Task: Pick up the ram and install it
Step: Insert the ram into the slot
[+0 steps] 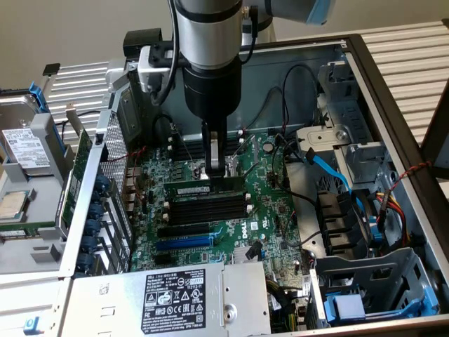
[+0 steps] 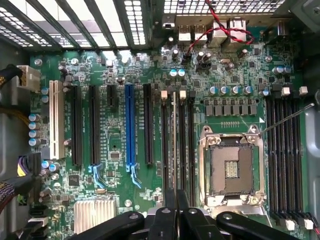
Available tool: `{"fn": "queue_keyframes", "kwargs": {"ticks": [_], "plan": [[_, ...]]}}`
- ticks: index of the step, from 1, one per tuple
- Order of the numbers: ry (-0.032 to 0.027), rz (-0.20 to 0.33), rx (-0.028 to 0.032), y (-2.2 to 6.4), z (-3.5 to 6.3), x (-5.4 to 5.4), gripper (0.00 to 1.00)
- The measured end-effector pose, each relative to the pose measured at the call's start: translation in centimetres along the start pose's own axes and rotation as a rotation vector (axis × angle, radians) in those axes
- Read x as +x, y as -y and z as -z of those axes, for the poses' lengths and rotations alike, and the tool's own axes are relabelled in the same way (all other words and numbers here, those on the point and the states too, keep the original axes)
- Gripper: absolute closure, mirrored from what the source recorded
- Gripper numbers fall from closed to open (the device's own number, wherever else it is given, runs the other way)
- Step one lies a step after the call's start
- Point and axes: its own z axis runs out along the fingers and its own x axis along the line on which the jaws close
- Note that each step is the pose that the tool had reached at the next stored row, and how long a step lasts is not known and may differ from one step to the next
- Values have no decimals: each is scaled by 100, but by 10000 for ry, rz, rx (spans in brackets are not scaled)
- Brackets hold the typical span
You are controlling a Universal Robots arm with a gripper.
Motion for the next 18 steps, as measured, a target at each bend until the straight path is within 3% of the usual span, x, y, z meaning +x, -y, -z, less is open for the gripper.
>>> {"fn": "queue_keyframes", "kwargs": {"ticks": [18], "plan": [[-3,177,-9,20,-75,39,88]]}}
